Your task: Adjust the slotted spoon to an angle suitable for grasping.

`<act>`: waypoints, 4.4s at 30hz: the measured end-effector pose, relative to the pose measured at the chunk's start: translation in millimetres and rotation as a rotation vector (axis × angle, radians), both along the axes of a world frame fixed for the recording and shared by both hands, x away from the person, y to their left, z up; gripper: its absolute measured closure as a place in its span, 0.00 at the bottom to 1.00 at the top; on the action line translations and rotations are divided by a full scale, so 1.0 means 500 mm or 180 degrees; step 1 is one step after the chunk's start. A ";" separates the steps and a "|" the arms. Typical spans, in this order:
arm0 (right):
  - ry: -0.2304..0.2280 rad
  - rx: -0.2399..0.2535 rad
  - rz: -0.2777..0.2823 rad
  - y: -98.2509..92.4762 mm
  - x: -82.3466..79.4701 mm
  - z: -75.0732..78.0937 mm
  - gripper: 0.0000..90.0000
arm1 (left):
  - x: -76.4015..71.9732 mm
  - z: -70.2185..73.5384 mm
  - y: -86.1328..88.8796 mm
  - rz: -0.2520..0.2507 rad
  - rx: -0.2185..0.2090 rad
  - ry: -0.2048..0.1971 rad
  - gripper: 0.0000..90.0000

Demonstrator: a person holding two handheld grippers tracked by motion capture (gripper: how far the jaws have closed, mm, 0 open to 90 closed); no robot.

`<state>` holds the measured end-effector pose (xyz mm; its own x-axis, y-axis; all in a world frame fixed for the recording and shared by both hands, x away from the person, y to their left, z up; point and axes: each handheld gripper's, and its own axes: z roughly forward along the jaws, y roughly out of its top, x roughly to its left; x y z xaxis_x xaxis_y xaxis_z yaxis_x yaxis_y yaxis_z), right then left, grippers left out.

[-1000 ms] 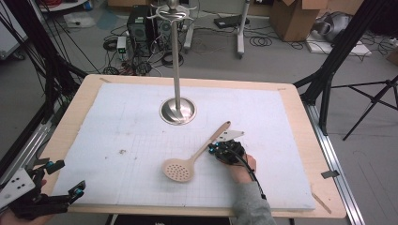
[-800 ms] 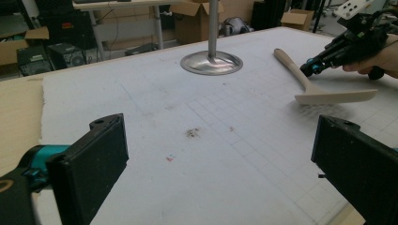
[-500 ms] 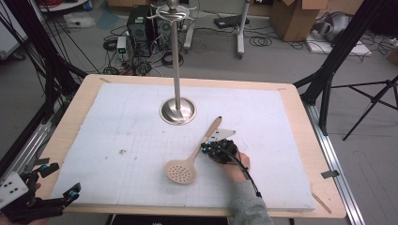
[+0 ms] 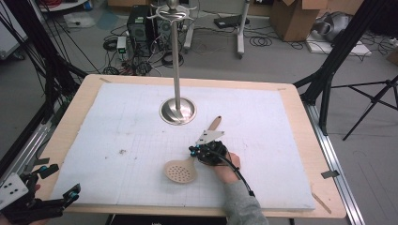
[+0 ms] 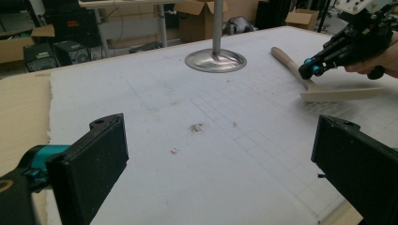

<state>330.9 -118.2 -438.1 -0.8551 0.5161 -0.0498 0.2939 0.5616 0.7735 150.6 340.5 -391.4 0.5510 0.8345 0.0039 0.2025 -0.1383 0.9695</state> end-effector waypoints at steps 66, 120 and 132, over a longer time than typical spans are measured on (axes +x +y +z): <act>-0.0017 0.0084 0.0020 -0.200 -0.110 0.017 1.00 | 0.141 -0.004 -0.099 -0.0694 -0.0037 0.0045 0.05; 0.0020 -0.0003 -0.0472 -0.207 0.017 -0.020 1.00 | 0.042 -0.006 -0.015 -0.0163 -0.0022 0.0039 0.05; 0.0040 -0.0026 -0.0091 -0.160 0.027 -0.020 1.00 | 0.023 -0.007 -0.001 -0.0057 -0.0031 0.0035 0.05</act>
